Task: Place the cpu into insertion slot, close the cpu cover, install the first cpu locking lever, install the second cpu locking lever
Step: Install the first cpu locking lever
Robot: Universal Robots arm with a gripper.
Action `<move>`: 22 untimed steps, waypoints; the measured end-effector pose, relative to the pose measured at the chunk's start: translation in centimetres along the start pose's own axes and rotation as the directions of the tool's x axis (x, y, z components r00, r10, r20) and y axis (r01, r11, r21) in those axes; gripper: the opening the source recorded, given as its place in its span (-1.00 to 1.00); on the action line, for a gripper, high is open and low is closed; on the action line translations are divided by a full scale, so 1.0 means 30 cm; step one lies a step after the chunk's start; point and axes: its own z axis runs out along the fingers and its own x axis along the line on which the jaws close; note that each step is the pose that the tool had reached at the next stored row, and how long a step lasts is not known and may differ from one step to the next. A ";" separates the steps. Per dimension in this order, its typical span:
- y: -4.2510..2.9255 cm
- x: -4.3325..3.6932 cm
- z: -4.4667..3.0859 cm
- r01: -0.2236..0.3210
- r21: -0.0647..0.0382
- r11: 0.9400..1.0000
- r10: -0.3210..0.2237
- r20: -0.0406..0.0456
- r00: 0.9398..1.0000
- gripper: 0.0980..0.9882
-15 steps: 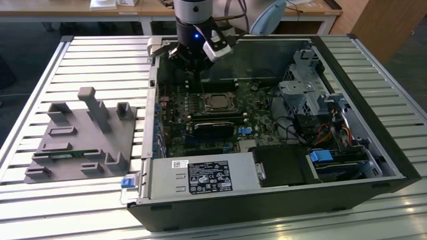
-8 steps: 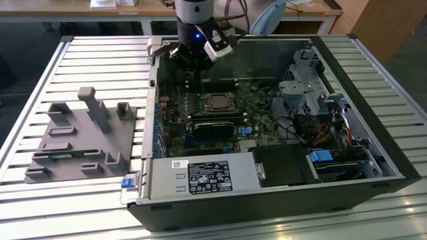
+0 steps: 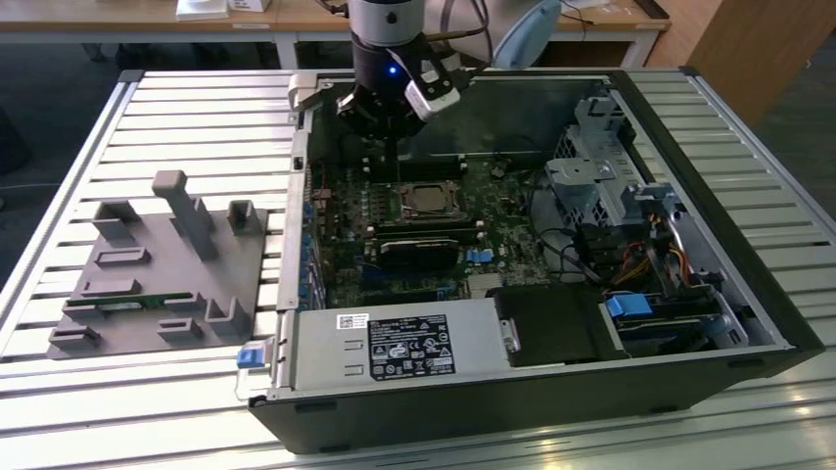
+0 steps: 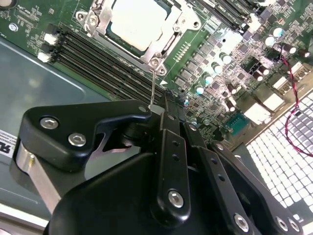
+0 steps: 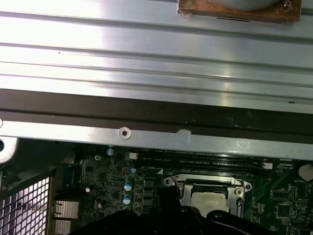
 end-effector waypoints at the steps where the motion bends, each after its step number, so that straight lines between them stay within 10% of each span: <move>1: 0.000 -0.003 0.000 0.000 0.000 1.000 0.000 0.000 1.000 -0.98; 16: -0.006 -0.097 0.009 0.000 0.000 1.000 0.000 0.000 1.000 -0.98; 22: -0.006 -0.100 0.017 -0.001 -0.025 1.000 0.001 0.002 1.000 -0.98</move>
